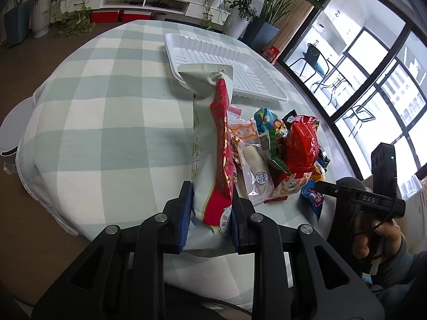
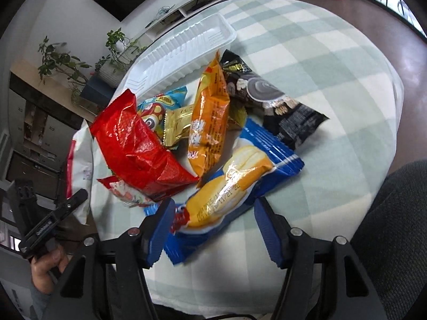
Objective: Organize snacks
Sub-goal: 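Lift both held bars and carry them over the white tray, then open both grippers to drop the bars into the tray, then grasp the red-and-white biscuit packet with the left gripper while the right grasps the black cookie packet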
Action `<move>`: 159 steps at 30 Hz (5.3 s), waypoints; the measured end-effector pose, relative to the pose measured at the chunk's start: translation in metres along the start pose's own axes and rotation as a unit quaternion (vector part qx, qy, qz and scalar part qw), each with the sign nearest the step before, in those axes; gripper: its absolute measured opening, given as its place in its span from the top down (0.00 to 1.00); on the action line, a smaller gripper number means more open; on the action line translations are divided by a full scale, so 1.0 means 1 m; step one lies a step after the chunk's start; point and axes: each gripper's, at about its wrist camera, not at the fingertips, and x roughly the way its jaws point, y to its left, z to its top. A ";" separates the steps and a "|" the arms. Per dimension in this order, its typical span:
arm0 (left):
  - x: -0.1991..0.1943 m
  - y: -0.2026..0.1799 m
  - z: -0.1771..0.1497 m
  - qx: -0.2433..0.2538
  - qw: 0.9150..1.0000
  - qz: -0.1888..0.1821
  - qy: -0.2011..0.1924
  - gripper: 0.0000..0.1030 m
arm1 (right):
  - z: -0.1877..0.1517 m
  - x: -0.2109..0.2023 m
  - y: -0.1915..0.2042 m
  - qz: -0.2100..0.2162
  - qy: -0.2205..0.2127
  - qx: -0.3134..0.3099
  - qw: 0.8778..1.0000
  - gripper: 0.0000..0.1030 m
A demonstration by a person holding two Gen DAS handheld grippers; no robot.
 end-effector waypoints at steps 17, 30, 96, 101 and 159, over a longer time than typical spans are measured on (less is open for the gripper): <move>0.000 0.001 -0.018 -0.016 1.000 -0.017 -0.009 0.78 | -0.021 -0.003 0.015 -0.097 -0.034 -0.133 0.986 0.72; -0.018 0.008 -0.006 -0.035 0.998 -0.048 -0.037 0.78 | -0.010 -0.058 0.015 -0.028 -0.104 -0.108 0.988 0.73; 0.168 -0.007 0.222 0.058 0.997 0.055 -0.016 0.33 | 0.244 0.111 0.043 -0.069 -0.011 -0.225 0.972 0.41; 0.123 -0.010 0.208 0.047 0.996 0.041 -0.065 0.16 | 0.243 0.069 0.046 -0.056 -0.050 -0.221 0.972 0.33; 0.084 -0.123 -0.021 0.084 0.991 0.080 -0.065 0.50 | 0.007 -0.067 -0.008 -0.018 -0.169 -0.109 0.979 0.26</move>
